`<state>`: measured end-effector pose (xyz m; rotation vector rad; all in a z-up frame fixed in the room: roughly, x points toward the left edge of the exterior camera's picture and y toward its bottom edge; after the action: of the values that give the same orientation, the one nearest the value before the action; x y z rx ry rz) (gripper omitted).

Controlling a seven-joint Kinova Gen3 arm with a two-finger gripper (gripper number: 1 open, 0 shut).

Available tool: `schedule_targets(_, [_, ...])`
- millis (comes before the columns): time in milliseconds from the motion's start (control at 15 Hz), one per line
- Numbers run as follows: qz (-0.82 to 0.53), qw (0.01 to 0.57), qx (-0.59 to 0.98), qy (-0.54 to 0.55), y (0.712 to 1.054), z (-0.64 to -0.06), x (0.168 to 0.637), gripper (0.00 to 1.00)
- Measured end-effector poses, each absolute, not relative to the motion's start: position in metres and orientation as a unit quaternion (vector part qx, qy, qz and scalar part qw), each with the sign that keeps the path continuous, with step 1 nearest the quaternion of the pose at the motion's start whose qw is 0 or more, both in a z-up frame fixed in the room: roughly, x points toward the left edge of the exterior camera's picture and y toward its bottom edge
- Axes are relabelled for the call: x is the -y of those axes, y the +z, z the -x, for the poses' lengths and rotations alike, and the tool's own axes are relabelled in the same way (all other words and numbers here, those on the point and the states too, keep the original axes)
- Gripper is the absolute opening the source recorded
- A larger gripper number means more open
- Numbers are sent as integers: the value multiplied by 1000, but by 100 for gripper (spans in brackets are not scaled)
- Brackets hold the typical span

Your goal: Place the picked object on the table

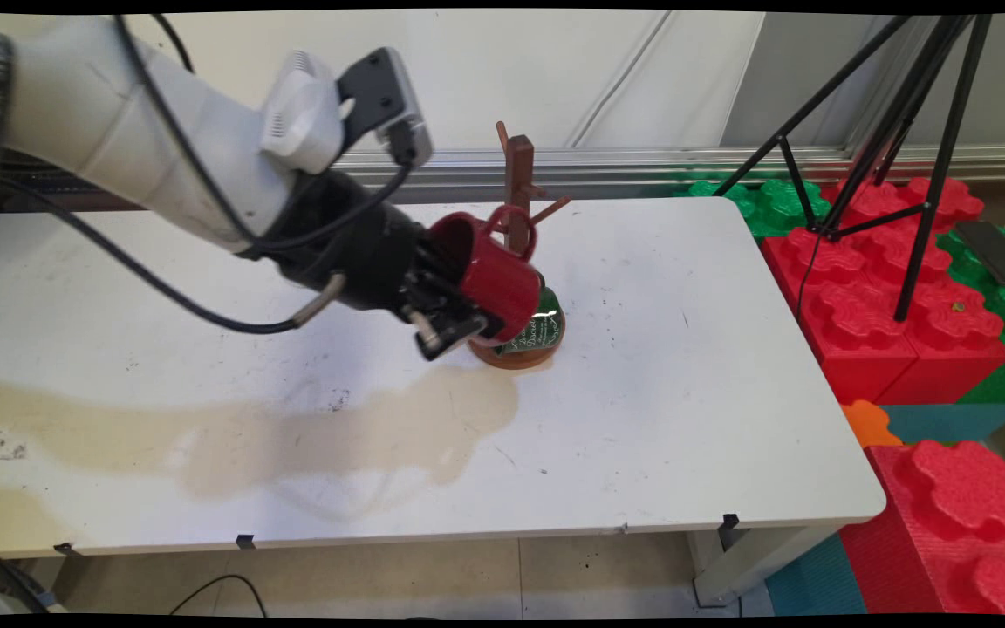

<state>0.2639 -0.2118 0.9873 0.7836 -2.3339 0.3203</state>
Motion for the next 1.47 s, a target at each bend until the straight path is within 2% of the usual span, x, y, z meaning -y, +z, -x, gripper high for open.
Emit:
schedule_targets(333, [-307,276,900,144,1001,-288,202,0])
schedule_targets(867, [-314,193,908,198,1004,-331,231,0])
schedule_targets(1467, [-304,101,922,219,972,-354,291,0])
